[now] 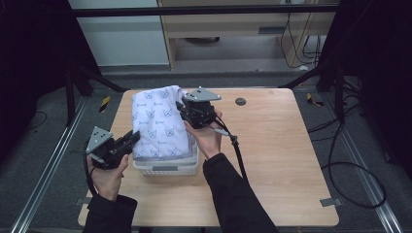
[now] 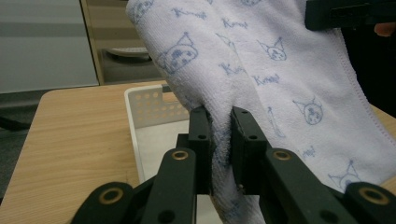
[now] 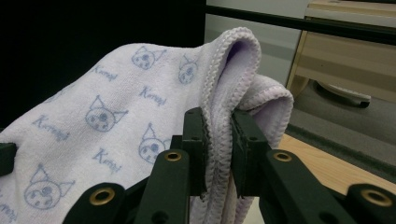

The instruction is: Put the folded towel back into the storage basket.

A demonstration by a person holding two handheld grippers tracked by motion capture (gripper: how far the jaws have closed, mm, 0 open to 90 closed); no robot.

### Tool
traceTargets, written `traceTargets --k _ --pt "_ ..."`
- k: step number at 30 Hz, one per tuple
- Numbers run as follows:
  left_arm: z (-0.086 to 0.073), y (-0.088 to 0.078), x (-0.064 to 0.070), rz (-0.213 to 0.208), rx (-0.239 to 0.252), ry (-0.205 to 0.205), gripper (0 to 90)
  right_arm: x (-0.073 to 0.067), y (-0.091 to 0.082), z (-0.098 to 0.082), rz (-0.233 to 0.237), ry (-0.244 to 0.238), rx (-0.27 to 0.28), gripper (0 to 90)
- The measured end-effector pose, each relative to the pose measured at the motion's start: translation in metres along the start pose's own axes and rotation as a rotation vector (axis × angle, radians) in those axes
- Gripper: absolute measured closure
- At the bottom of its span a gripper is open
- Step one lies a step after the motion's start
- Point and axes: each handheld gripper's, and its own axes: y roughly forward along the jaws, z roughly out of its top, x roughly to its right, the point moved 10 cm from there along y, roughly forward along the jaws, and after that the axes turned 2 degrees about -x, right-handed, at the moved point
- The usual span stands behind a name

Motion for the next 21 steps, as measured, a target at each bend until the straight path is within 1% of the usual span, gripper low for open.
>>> traceTargets --k 11,15,21 --pt "-0.012 0.012 -0.009 0.027 -0.038 0.008 79.1 0.002 0.019 -0.014 -0.003 0.008 -0.035 77.6" --pt "-0.016 0.017 -0.012 0.029 -0.048 0.008 79.1 0.003 0.024 -0.019 -0.004 0.015 -0.041 77.7" --pt "-0.024 0.025 -0.014 0.032 -0.079 0.019 79.1 0.006 0.032 -0.029 -0.013 0.024 -0.061 77.6"
